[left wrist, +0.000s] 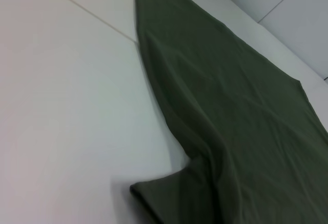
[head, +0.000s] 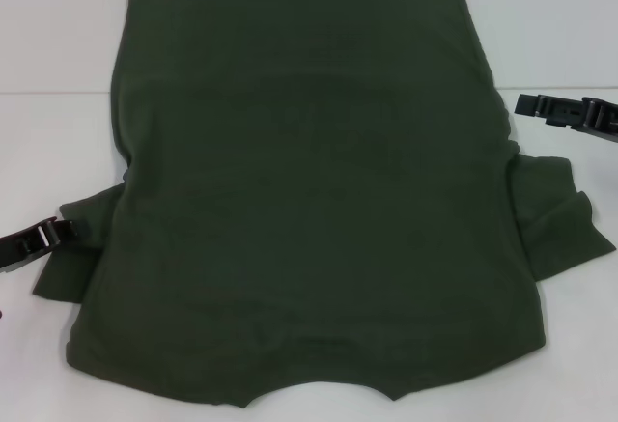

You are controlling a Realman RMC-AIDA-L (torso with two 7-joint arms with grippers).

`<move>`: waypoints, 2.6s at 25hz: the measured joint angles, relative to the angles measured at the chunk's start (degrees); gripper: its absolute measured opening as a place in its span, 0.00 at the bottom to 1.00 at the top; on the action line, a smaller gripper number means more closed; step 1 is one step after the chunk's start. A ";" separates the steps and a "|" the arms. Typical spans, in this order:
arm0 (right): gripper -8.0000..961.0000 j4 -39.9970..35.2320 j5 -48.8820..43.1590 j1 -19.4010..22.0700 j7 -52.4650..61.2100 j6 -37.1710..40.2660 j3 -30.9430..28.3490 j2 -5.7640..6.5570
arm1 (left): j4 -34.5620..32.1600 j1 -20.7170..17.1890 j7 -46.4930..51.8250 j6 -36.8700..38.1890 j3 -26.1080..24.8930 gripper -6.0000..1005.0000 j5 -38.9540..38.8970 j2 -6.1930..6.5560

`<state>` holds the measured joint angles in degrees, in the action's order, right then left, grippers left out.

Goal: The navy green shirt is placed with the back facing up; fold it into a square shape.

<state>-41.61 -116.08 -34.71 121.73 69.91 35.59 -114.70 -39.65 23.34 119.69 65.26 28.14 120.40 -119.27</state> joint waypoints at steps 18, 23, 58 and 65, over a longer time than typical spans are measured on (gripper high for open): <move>0.80 -0.03 0.51 0.39 -0.01 0.05 0.00 0.12 | -7.37 -0.85 2.78 -0.17 0.02 0.01 1.83 -0.36; 0.80 -0.07 0.51 0.50 -0.01 0.05 0.00 0.15 | -9.28 0.13 5.48 -0.55 0.04 0.01 6.24 0.55; 0.79 0.05 0.50 0.03 -0.54 -0.38 0.00 0.01 | -25.40 10.12 27.00 8.07 8.29 0.01 32.10 3.31; 0.79 0.05 0.51 -0.01 -0.53 -0.43 0.00 -0.01 | -37.29 12.35 39.14 18.29 17.00 0.01 37.55 0.29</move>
<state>-41.56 -115.58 -34.72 121.20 69.48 35.59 -114.71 -76.94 35.69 158.83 83.56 45.14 157.95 -118.97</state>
